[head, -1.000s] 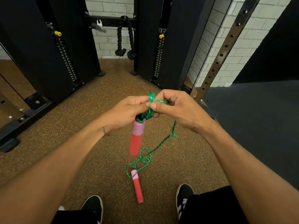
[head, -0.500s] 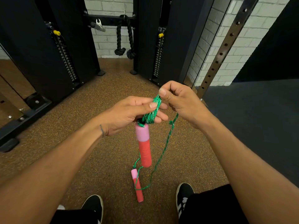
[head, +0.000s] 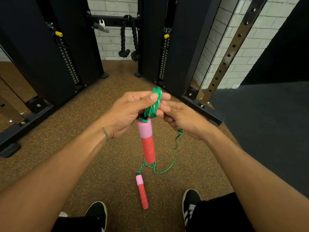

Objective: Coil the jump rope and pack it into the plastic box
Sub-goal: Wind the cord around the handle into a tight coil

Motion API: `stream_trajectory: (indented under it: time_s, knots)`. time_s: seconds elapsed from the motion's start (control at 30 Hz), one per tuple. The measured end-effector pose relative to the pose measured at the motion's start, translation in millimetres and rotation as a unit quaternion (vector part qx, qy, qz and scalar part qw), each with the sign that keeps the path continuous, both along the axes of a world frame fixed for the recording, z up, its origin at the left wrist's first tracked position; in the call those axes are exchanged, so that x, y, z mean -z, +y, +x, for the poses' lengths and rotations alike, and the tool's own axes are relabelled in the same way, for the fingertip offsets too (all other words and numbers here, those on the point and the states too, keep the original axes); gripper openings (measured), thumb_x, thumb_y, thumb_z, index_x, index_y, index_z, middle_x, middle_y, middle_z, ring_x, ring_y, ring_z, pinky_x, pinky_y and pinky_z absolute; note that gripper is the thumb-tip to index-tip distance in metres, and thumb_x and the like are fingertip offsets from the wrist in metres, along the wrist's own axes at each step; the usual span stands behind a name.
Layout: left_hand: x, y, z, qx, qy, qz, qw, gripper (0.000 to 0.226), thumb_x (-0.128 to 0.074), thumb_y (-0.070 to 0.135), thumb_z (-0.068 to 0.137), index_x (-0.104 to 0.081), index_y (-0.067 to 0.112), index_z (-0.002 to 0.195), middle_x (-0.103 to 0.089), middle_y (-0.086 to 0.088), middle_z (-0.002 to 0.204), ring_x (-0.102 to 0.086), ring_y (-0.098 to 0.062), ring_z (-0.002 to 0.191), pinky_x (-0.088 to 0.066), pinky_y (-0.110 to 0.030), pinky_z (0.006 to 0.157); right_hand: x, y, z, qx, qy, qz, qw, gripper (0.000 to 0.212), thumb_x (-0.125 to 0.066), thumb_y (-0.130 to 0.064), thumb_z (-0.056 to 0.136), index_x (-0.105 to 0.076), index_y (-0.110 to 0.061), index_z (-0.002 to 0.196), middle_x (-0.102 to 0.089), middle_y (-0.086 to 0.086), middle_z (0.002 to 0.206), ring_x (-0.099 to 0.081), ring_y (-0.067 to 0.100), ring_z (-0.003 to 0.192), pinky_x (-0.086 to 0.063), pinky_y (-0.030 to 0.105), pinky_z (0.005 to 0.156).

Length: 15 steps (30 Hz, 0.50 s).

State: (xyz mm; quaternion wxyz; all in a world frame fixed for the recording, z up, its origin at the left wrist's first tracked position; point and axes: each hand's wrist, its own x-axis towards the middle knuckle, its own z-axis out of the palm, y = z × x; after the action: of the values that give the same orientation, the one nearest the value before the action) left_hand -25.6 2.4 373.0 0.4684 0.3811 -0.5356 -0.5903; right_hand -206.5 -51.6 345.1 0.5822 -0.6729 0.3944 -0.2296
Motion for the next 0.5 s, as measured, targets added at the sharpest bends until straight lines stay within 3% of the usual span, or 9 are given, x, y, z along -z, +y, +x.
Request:
stream_trajectory:
  time_s: [0.1,0.23,0.33,0.43,0.5]
  knots:
    - [-3,-4,4,-0.043,-0.001,-0.011,0.999,0.029,-0.05,0.022,0.097,-0.067,0.01,0.117,-0.078,-0.007,0.096,-0.07,-0.007,0.077,-0.054,-0.017,0.074,2,1,2,0.002,0.017,0.009,1.0,0.035,-0.042,-0.041,0.104,-0.057,-0.022,0.079,-0.039,-0.006,0.059,-0.03,0.005,0.046,-0.023,0.022,0.045]
    - [-4,-7,5,-0.096,0.013,-0.018,0.995,0.026,-0.048,0.023,0.101,-0.069,0.017,0.115,-0.079,-0.004,0.097,-0.07,-0.005,0.081,-0.053,-0.017,0.078,12,14,8,-0.039,0.071,0.036,0.996,0.029,-0.043,-0.045,0.102,-0.057,-0.02,0.095,-0.05,-0.004,0.067,-0.041,0.007,0.053,-0.033,0.024,0.051]
    - [-3,-11,8,-0.153,0.031,-0.007,0.988,0.024,-0.051,0.025,0.101,-0.069,0.018,0.115,-0.078,-0.006,0.102,-0.071,-0.007,0.085,-0.054,-0.019,0.082,13,28,15,-0.091,0.144,0.062,0.983,0.035,-0.044,-0.051,0.1,-0.048,-0.019,0.111,-0.048,-0.005,0.074,-0.039,0.005,0.055,-0.033,0.024,0.049]
    - [1,-14,11,-0.2,0.018,0.014,0.98,0.024,-0.052,0.025,0.101,-0.067,0.015,0.117,-0.078,-0.006,0.102,-0.073,-0.009,0.09,-0.054,-0.02,0.083,6,39,25,-0.142,0.235,-0.111,0.955,0.031,-0.045,-0.051,0.1,-0.046,-0.021,0.107,-0.055,-0.002,0.085,-0.05,0.011,0.071,-0.049,0.041,0.064]
    - [5,-14,11,-0.218,-0.017,0.02,0.976,0.028,-0.053,0.026,0.101,-0.067,0.012,0.121,-0.078,-0.005,0.103,-0.074,-0.01,0.094,-0.054,-0.021,0.085,-2,47,30,-0.163,0.247,-0.198,0.934,0.023,-0.049,-0.045,0.1,-0.047,-0.022,0.104,-0.059,-0.005,0.087,-0.054,0.01,0.074,-0.05,0.036,0.068]
